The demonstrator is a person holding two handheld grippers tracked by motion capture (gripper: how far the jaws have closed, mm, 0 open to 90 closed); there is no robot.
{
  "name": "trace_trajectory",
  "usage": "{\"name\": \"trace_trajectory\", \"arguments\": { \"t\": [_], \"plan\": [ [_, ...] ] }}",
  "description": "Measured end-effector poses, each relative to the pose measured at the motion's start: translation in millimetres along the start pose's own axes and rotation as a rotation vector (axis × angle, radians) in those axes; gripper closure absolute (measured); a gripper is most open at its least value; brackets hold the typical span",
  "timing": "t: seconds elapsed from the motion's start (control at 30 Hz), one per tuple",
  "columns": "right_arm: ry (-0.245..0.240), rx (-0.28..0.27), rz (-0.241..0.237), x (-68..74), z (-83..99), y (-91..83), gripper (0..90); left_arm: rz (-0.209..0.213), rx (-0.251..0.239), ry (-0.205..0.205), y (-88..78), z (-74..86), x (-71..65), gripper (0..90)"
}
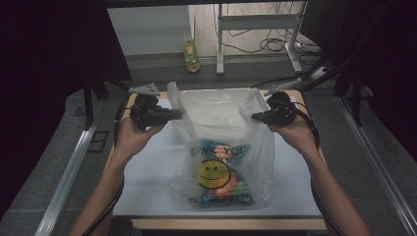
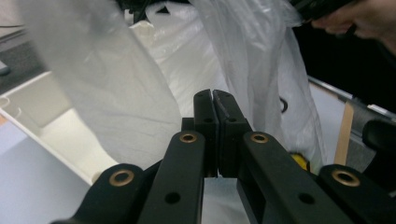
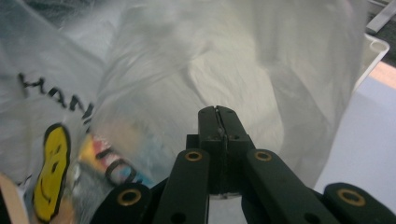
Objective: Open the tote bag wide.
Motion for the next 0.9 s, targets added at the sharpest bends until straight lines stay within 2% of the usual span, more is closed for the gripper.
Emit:
{"name": "trace_trajectory", "arguments": {
  "t": [0.13,0.3,0.33,0.43,0.67,0.7,0.9],
  "plan": [
    [-0.008,0.014,-0.001,4.3,12.2,-5.6,89.2,-0.02,0.015,0.018,-0.4,12.7,-5.9,88.6],
    [0.0,0.021,-0.002,4.5,24.9,-9.8,89.2,-0.031,0.008,0.019,-1.9,24.4,-9.1,88.9],
    [0.005,0.023,0.003,3.6,31.1,-11.6,89.2,-0.032,0.003,0.021,-2.0,30.9,-10.4,89.0],
    [0.013,0.028,0.006,2.0,41.3,-13.6,89.2,-0.059,0.011,0.035,-1.5,42.0,-10.7,89.2],
    [0.04,0.029,0.012,-3.8,61.6,-11.5,89.1,-0.062,0.017,0.019,4.8,67.6,-11.1,89.2],
    [0.04,0.029,0.012,-3.8,61.6,-11.5,89.1,-0.062,0.017,0.019,4.8,67.6,-11.1,89.2],
    [0.069,0.05,0.002,-5.2,83.2,-0.3,89.2,-0.051,0.036,-0.005,17.2,90.7,-11.6,89.2]
  ]
}}
Point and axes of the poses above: each handheld gripper's, and its own axes: y roughly forward along the jaws, z roughly out of its underside, x roughly to its left, the point moved 8 cm from there along y, roughly forward along the jaws, and after that the axes turned 7 degrees about -x, right-handed, at the moved point
